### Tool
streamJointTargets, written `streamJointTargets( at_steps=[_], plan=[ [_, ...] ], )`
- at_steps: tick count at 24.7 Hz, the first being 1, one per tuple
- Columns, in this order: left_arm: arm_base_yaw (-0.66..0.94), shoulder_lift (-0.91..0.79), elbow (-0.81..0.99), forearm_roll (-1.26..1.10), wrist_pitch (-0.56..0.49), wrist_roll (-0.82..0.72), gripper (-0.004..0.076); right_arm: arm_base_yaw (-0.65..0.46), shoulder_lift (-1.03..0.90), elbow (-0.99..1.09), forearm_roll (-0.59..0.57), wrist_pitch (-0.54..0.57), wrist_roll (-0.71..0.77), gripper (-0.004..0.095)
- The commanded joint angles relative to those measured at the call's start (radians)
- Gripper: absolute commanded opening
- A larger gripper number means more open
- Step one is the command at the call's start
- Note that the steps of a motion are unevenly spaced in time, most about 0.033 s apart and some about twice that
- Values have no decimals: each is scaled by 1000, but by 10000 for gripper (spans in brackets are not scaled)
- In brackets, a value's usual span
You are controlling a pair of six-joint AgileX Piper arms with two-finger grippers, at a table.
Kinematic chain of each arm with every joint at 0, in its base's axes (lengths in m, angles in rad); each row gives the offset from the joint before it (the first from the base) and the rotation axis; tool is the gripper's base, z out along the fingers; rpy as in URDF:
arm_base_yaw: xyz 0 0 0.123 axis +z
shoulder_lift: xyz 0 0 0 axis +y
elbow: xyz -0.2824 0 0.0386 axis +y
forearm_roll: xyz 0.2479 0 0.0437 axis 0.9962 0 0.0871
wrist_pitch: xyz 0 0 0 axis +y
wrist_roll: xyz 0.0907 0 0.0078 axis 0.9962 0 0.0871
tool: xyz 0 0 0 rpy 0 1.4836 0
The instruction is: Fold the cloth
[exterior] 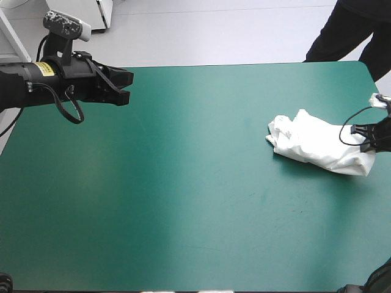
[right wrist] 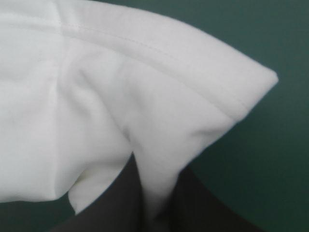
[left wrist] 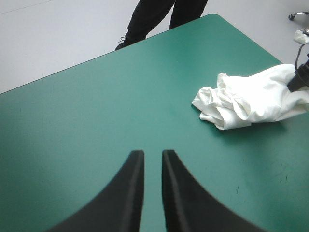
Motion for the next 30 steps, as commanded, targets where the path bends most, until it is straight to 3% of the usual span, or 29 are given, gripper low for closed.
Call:
streamJointTargets(
  at_steps=[1,10,18,19,22,24,28,30],
  plan=[
    [0,-31,-22,-37,28,4,109,-42,-66,24,1,-33,-16,-7],
    [0,-31,-22,-82,28,14,109,-56,-66,69,-4,-45,23,40],
    [0,-31,-22,-82,28,19,109,-56,-66,69,10,-20,34,285],
    [0,-31,-22,-82,28,19,109,-67,-68,69,1,-23,34,366],
    [0,-31,-22,-82,28,19,109,-141,-95,61,13,-48,36,452],
    [0,-31,-22,-82,28,19,109,-215,-126,26,131,-56,38,449],
    [0,-31,-22,-67,28,32,109,-253,-191,-71,738,19,-115,449],
    [0,-37,-22,-46,28,37,109,-210,-255,-71,873,19,-182,449]
  ],
)
